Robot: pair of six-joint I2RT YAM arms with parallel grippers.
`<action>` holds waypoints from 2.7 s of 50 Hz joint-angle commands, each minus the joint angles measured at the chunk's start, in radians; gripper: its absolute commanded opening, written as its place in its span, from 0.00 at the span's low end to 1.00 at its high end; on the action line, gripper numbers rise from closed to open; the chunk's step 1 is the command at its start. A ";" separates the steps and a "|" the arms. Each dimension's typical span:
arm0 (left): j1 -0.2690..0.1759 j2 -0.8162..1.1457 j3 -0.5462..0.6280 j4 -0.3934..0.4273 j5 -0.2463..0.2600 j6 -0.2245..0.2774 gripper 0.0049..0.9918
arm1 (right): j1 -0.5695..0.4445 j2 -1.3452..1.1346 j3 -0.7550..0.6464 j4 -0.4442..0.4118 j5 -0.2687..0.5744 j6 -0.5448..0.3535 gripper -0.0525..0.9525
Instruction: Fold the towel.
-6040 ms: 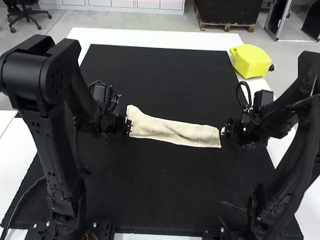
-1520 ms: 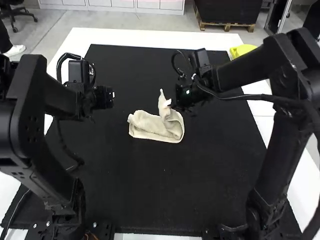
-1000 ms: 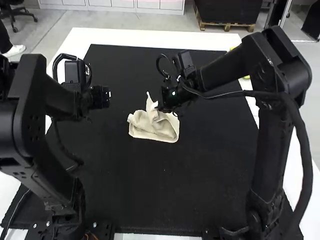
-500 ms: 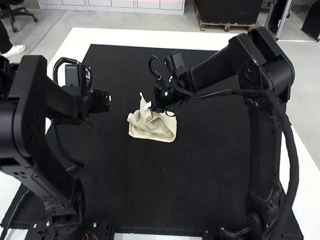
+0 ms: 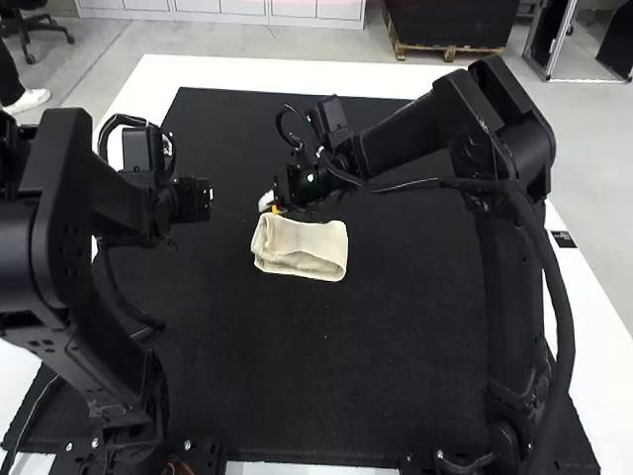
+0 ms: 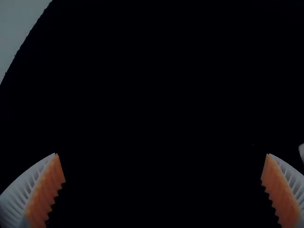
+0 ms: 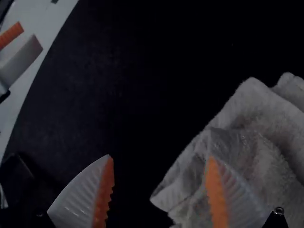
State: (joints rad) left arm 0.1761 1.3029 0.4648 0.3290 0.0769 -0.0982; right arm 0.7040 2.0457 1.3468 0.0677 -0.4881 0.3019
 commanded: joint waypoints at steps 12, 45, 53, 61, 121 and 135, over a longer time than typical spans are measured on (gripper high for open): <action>0.011 -0.054 -0.014 0.002 0.006 0.012 0.98 | -0.057 -0.087 0.040 -0.008 -0.046 0.013 0.03; 0.011 -0.111 -0.012 -0.004 0.009 0.014 0.98 | -0.089 -0.028 -0.256 0.210 -0.037 -0.060 0.03; 0.011 -0.114 -0.008 -0.005 0.012 0.014 0.98 | -0.090 0.024 -0.270 0.230 -0.033 -0.090 0.03; 0.011 -0.113 0.002 -0.002 0.021 0.012 0.98 | -0.097 0.070 -0.298 0.277 -0.014 -0.113 0.03; -0.125 -0.350 0.457 -0.341 0.023 -0.006 0.98 | -0.463 -0.906 -0.084 -0.147 0.008 -0.010 0.86; -0.112 -0.576 0.460 -0.401 0.027 -0.066 0.98 | -0.661 -1.230 -0.192 -0.115 -0.014 -0.006 0.96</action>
State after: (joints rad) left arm 0.0597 0.8097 0.8959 -0.0788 0.1154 -0.1368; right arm 0.1005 0.9123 1.1839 -0.0719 -0.4911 0.2886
